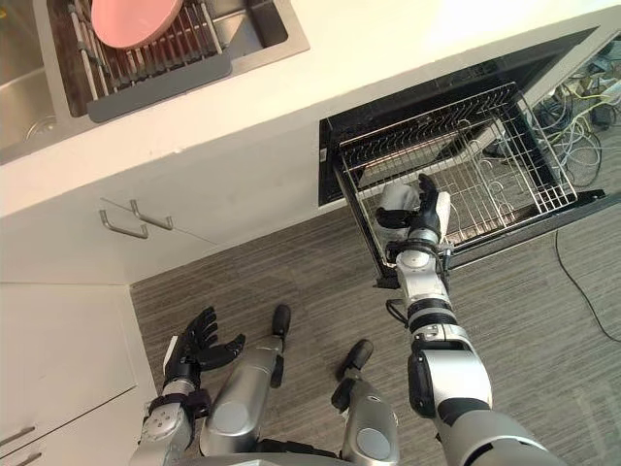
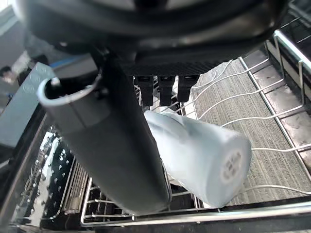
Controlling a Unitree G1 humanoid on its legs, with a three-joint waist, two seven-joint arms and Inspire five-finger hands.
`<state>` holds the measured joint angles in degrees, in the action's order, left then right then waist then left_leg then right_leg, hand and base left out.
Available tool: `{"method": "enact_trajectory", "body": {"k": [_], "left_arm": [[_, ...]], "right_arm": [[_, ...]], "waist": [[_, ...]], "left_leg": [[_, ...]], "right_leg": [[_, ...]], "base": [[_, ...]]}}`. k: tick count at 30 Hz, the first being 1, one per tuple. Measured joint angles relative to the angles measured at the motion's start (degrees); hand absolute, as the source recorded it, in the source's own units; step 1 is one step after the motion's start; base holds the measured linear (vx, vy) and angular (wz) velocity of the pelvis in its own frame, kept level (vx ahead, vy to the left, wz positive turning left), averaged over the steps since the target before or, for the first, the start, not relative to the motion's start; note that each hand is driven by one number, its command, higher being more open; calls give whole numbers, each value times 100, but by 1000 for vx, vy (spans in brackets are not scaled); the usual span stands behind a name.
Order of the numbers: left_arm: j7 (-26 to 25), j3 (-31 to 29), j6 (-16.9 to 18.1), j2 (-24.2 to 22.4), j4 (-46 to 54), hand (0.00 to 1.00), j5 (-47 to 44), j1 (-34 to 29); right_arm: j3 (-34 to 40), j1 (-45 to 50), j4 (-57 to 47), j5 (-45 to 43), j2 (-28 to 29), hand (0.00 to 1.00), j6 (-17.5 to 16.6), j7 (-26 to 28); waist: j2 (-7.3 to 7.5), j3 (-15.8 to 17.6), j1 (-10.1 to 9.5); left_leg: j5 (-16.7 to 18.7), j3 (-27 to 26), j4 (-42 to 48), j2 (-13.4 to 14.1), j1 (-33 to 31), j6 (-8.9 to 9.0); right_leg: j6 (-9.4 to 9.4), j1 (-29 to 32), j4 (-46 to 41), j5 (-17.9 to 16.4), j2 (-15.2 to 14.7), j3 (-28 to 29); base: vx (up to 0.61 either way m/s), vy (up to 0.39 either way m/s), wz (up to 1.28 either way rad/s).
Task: Walk over to the sink, pick up the cup, carry it to the dishwasher, place the cup inside the dishwasher, then close the dishwasher door
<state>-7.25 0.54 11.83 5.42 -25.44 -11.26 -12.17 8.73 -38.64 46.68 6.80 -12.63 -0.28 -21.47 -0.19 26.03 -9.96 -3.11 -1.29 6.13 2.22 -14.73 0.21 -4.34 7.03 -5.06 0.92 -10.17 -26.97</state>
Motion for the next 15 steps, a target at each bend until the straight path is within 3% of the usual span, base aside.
{"method": "enact_trajectory", "body": {"k": [5, 9, 13, 15], "left_arm": [[1, -2, -12, -6, -24, 90, 0, 0], [25, -25, -22, 1, -196, 90, 7, 2], [148, -186, -66, 61, -479, 90, 13, -28], [245, -257, -70, 49, -553, 90, 23, -28]], "right_arm": [[-10, 977, -1831, -105, 311, 90, -42, -19], [-79, 2219, -3473, -451, 558, 90, -309, 122], [-150, 3583, -4672, -733, 765, 90, -580, 577], [-151, 3912, -4986, -745, 839, 90, -637, 728]], "waist": [[5, -3, 57], [96, -59, 204], [428, -316, 430], [511, -444, 498]], "left_leg": [[-31, -60, -161, 13, 169, 11], [-40, -56, -348, -11, 402, 16], [-9, 42, -491, -63, 702, 51], [22, 100, -495, -73, 754, 69]], "right_leg": [[12, -83, 16, -12, 7, 40], [-16, -257, 63, -59, 4, 17], [-51, -571, 119, -189, 6, -106], [-54, -670, 152, -222, 10, -185]], "base": [[10, -8, -4], [59, -14, 4], [99, -28, 12], [94, -31, 16]]}}
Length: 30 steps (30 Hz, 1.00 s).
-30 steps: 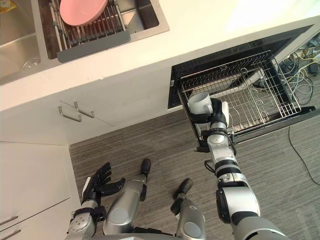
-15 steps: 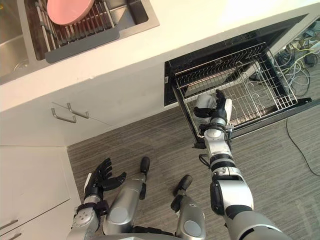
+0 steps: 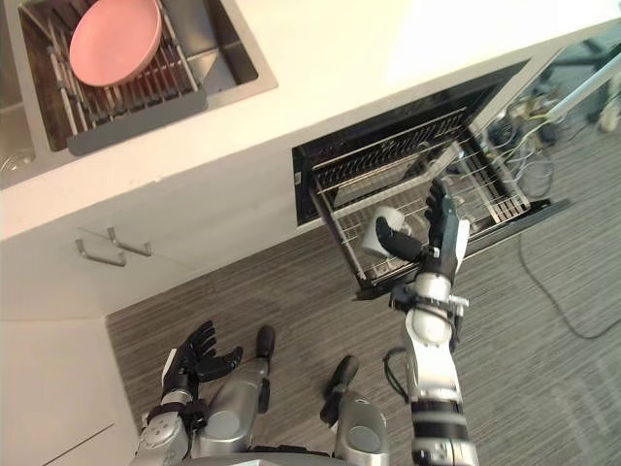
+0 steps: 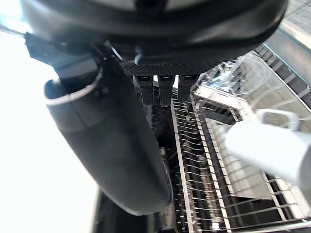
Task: Walk over to the sink, pick up the cup, carry it to the dishwasher, place the cup inside the dishwasher, then close the dishwasher door
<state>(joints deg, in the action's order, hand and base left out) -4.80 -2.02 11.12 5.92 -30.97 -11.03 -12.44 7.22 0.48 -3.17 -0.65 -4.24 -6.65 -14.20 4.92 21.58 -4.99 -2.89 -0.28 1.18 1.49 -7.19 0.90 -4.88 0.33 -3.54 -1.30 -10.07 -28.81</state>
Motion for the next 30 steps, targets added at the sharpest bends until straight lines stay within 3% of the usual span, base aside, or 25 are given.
{"method": "enact_trajectory", "body": {"k": [4, 8, 10, 11, 12, 13, 19, 20, 21, 22, 23, 24, 25, 26, 27, 30], "left_arm": [[107, -150, -10, -44, -203, 90, 97, -104], [117, -206, 3, -31, -327, 90, 106, -122], [116, -214, 6, -23, -376, 90, 107, -113], [117, -210, 15, -19, -484, 90, 139, -58], [118, -202, 15, -36, -563, 90, 161, -16], [128, -174, 14, -53, -650, 90, 179, 23], [112, -245, 55, -12, -619, 90, 218, 18], [121, -302, 61, -34, -607, 90, 219, 12], [125, -321, 61, -26, -607, 90, 218, -4], [132, -320, 61, -6, -607, 90, 219, -11], [141, -317, 60, 20, -629, 90, 231, -21], [144, -315, 59, 44, -643, 90, 263, -19], [147, -242, 60, 98, -705, 90, 380, -10], [143, -186, 57, 137, -730, 90, 429, -13], [144, -82, 46, 243, -768, 90, 445, -38], [132, 12, 47, 311, -794, 90, 435, -117]], "right_arm": [[-167, 260, -589, -138, 81, 90, -305, 354], [-267, 250, -929, -270, 73, 90, -566, 528], [-274, 205, -969, -258, 16, 90, -651, 558], [-266, 196, -974, -253, -34, 90, -656, 557], [-257, 190, -974, -253, -96, 90, -659, 554], [-254, 127, -932, -247, -231, 90, -658, 542], [-423, -286, -866, 95, -257, 90, -649, 567], [-426, -391, -840, 218, -266, 90, -649, 570], [-437, -502, -730, 358, -313, 90, -649, 564], [-451, -552, -656, 452, -354, 90, -649, 549], [-570, -707, -455, 552, -557, 90, -633, 530], [-616, -772, -381, 634, -630, 90, -603, 525], [-672, -887, -215, 826, -719, 90, -554, 526], [-681, -912, -139, 915, -723, 90, -533, 527], [-712, -938, -7, 1003, -748, 90, -518, 526], [-831, -1062, 75, 1199, -1096, 90, -468, 519]], "waist": [[45, -374, 84], [29, -517, 116], [15, -601, 101], [-1, -630, 141], [-37, -655, 176], [-93, -688, 165], [-138, -723, 17], [-141, -725, -25], [-146, -730, -30], [-137, -737, -31], [-143, -743, -11], [-138, -743, 0], [-135, -744, 74], [-134, -745, 120], [-136, -743, 136], [-141, -742, 187]], "left_leg": [[142, 35, 120, -16, 135, 10], [249, 263, 418, -51, 3, 25], [418, -15, 501, 54, -196, -39], [443, -908, 587, 353, -233, -72], [443, -1344, 698, 514, -286, -80], [467, -2114, 1037, 824, -421, -149], [829, -1934, 1647, 687, -613, -269], [1096, -1916, 1936, 674, -669, -242], [1345, -1896, 2209, 653, -686, -297], [1461, -1882, 2329, 631, -683, -319], [1661, -1841, 2525, 587, -661, -408], [1700, -1838, 2549, 516, -633, -458], [1753, -1747, 2533, 449, -533, -532], [1768, -1679, 2492, 406, -464, -549], [1774, -1579, 2354, 349, -267, -559], [1790, -1227, 2010, 199, 121, -512]], "right_leg": [[-5, -264, 97, -26, 15, -49], [-27, -440, 103, -85, 18, -337], [-29, -459, 74, -108, -7, -615], [-31, -509, 77, -107, -11, -822], [-31, -534, 74, -107, -40, -930], [-44, -539, 48, -115, -80, -1110], [-125, -682, -70, -129, -274, -1286], [-291, -669, -352, -311, -433, -1283], [-281, -612, -818, -545, -651, -1254], [-221, -579, -1084, -658, -766, -1230], [35, -271, -2078, -758, -1148, -975], [191, -56, -2571, -709, -1310, -715], [354, 395, -3367, -655, -1451, -13], [270, 516, -3569, -789, -1397, 266], [224, 640, -3602, -1037, -1152, 574], [225, 1049, -2635, -1134, -373, 873]], "base": [[62, -16, 6], [-23, -4, 40], [-62, 3, 61], [-10, -30, 64], [5, 21, 92], [35, 101, 65], [7, 128, 26], [16, 191, 7], [33, 207, 9], [73, 249, 6], [69, 216, 3], [92, 260, 17], [81, 144, 29], [136, 100, 51], [179, 11, 52], [218, -38, 66]]}}
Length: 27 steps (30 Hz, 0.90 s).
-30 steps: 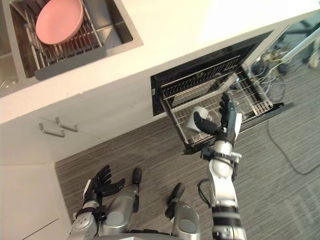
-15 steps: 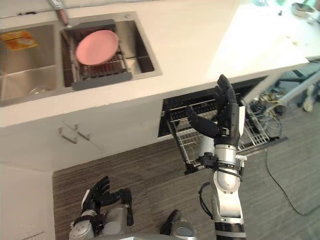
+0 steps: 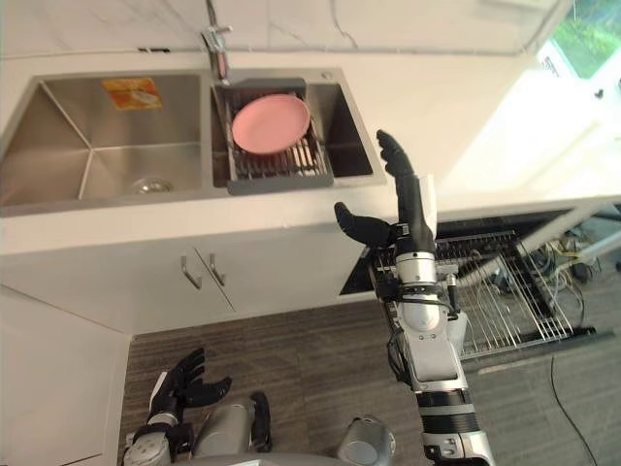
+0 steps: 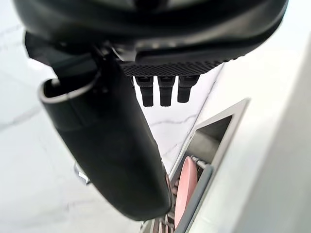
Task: Walk over to the sink, pick up the cup, carry it to the dishwasher, place the cup inside the dishwasher, then close the dishwasher door
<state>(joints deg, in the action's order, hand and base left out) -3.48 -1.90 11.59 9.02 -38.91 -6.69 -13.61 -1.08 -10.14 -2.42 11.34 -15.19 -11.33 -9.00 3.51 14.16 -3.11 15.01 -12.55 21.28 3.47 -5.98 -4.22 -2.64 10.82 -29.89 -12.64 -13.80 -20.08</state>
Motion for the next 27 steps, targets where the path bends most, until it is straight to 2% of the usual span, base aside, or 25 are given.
{"method": "enact_trajectory", "body": {"k": [2, 3, 4, 6, 7, 9, 10, 12, 13, 14, 15, 16, 17, 19, 22, 27], "left_arm": [[-5, 102, 0, 49, -17, 90, -3, 9], [-6, 154, 0, 116, -31, 90, -1, 11], [-31, 185, -4, 119, -135, 90, -1, 20], [-34, 202, 0, 70, -140, 90, 1, -5], [-30, 216, -4, 45, -143, 90, 2, 2], [10, 219, -11, 41, -127, 90, -3, 15], [9, 215, -6, 50, -121, 90, -3, 63], [0, 230, -1, 38, -125, 90, -1, 188], [2, 233, 7, -27, -115, 90, 0, 246], [-1, 232, 11, -73, -119, 90, 0, 240], [7, 224, 3, -63, -125, 90, -10, 248], [-26, 233, 18, 12, -108, 90, 0, 256], [-27, 240, 16, 22, -99, 90, 2, 261], [-36, 216, 6, 21, -85, 90, 1, 196], [-41, 106, 7, 93, -58, 90, 11, 48], [-43, 62, 6, 93, -156, 90, 113, -28]], "right_arm": [[4, -90, 0, 24, -190, 90, 13, -52], [8, -111, -3, 77, -271, 90, 15, -92], [21, -87, 12, 138, -320, 90, 59, -108], [18, -110, 6, 171, -321, 90, 96, -111], [16, -129, 11, 232, -324, 90, 113, -131], [3, -132, 43, 249, -323, 90, 133, -136], [-24, -172, 87, 284, -315, 90, 137, -175], [-55, -355, 179, 360, -323, 90, 132, -244], [-55, -500, 270, 364, -378, 90, 133, -254], [-55, -557, 353, 392, -429, 90, 134, -260], [-55, -558, 423, 412, -414, 90, 138, -272], [-45, -565, 525, 462, -426, 90, 146, -269], [-44, -628, 633, 470, -451, 90, 150, -256], [-75, -725, 788, 489, -452, 90, 170, -213], [-223, -847, 877, 706, -503, 90, 162, -197], [-290, -895, 1260, 911, -580, 90, 189, -114]], "waist": [[17, -20, 58], [63, -58, 109], [-45, -143, 150], [-164, -297, 51], [-203, -317, 11], [-200, -317, -40], [-167, -312, -127], [-103, -291, -127], [-99, -286, -121], [-143, -300, -147], [-72, -292, -182], [49, -320, -136], [96, -312, -111], [84, -305, -156], [79, -303, -235], [71, -304, -184]], "left_leg": [[-2, 233, 8, -78, 14, 80], [77, 462, 115, -157, 12, 140], [213, 713, 291, -66, -15, 263], [271, 725, 410, 182, -107, 369], [286, 649, 639, 412, -181, 400], [246, 502, 1338, 614, -345, 458], [287, 380, 1923, 753, -605, 525], [377, 325, 1506, 768, -840, 550], [8, 318, 445, 709, -905, 616], [-1009, 399, -15, 702, -873, 755], [-985, 389, -71, 644, -792, 729], [-1025, 388, -261, 470, -696, 669], [-1004, 388, -274, 373, -655, 619], [-966, 368, -316, 328, -511, 556], [-965, 253, -612, 316, -200, 556], [-1198, 107, -1001, 296, -63, 622]], "right_leg": [[3, 213, 394, 71, 193, 167], [61, 273, 706, 460, 317, 333], [5, 126, 726, 569, 414, 224], [63, -38, 1050, 550, 667, 44], [114, -334, 1423, 583, 892, -130], [153, -701, 1770, 607, 1048, -170], [153, -954, 1943, 607, 1060, -137], [150, -1076, 1987, 608, 914, -92], [104, -1093, 1987, 624, 809, -73], [3, -1130, 2007, 644, 812, -12], [-73, -1172, 2058, 662, 783, 41], [-159, -1219, 2168, 729, 653, 64], [-192, -1312, 2263, 786, 578, 72], [-167, -1437, 2309, 886, 547, 112], [-169, -1518, 2339, 932, 541, 315], [-230, -1510, 2513, 969, 537, 425]], "base": [[257, -101, 89], [316, -161, 108], [344, -175, 93], [379, -172, 41], [359, -157, 26], [318, -116, 18], [350, -54, 3], [267, 64, -6], [213, 156, -17], [223, 187, -24], [184, 149, -4], [205, 178, 17], [208, 189, 24], [135, 137, 6], [70, 39, -12], [-13, -45, -18]]}}
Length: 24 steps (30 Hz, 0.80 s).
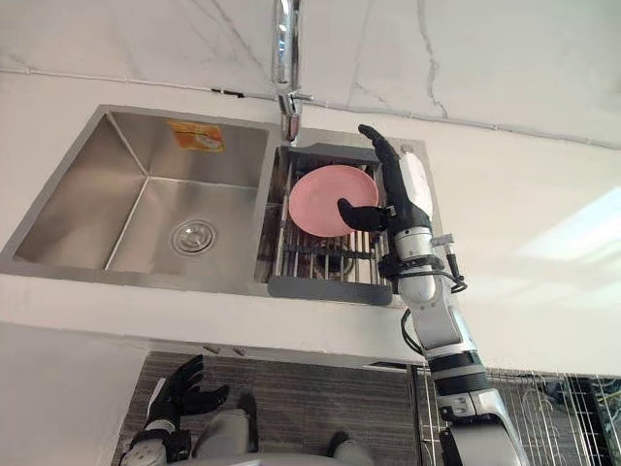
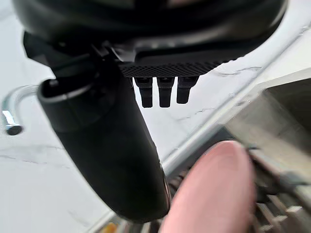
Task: Walk over to the sink, pick up the cup, carry it to the dishwasher, place the cup inside the dishwasher, then close the dishwasher door
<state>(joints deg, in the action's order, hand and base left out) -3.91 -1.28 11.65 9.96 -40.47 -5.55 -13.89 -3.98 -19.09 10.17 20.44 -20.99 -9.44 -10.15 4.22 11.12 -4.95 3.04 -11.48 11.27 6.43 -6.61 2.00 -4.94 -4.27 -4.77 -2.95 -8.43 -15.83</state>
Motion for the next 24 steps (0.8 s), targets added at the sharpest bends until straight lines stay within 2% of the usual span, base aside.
{"method": "enact_trajectory", "body": {"k": [4, 11, 12, 13, 17, 24], "left_arm": [[-21, -71, 4, -31, -15, 90, -1, -13], [-77, -135, 7, -92, -30, 90, -1, -33], [-76, -158, 7, -105, -47, 90, -1, -33], [-78, -190, 4, -142, -65, 90, -1, -40], [-84, -211, 4, -211, -100, 90, -1, -159], [-95, -219, 3, -206, -103, 90, -3, -292]], "right_arm": [[-98, 9, 321, 3, -168, 90, 123, 37], [-112, 91, 231, -12, -204, 90, 67, 120], [-112, 117, 224, -12, -206, 90, 37, 137], [-117, 153, 214, -12, -214, 90, 25, 158], [-155, 234, 107, -3, -375, 90, 9, 222], [-162, 237, 56, 211, -490, 90, -1, 200]], "waist": [[-10, 5, 98], [-37, 9, 149], [-40, 11, 147], [-93, 44, 149], [-229, 60, 154], [-227, 53, 144]], "left_leg": [[-385, -2, -562, -8, 222, 74], [-1039, -11, -1466, -111, 443, 120], [-1104, -11, -1606, -141, 474, 171], [-1156, 1, -1631, -155, 480, 163], [-1143, 55, -1661, -155, 440, 145], [-1145, 165, -1657, -174, 284, 143]], "right_leg": [[-7, 26, 13, 6, 41, 3], [-10, 163, 139, 1, 52, 28], [-19, 166, 199, -14, 50, 31], [-15, 187, 177, -11, 61, 31], [3, 247, 173, -68, 73, 65], [-7, 324, 274, -62, 111, 159]], "base": [[-82, -54, 0], [-149, -14, -1], [-185, 24, 2], [-227, 38, 2], [-145, 33, 3], [5, 9, 6]]}}
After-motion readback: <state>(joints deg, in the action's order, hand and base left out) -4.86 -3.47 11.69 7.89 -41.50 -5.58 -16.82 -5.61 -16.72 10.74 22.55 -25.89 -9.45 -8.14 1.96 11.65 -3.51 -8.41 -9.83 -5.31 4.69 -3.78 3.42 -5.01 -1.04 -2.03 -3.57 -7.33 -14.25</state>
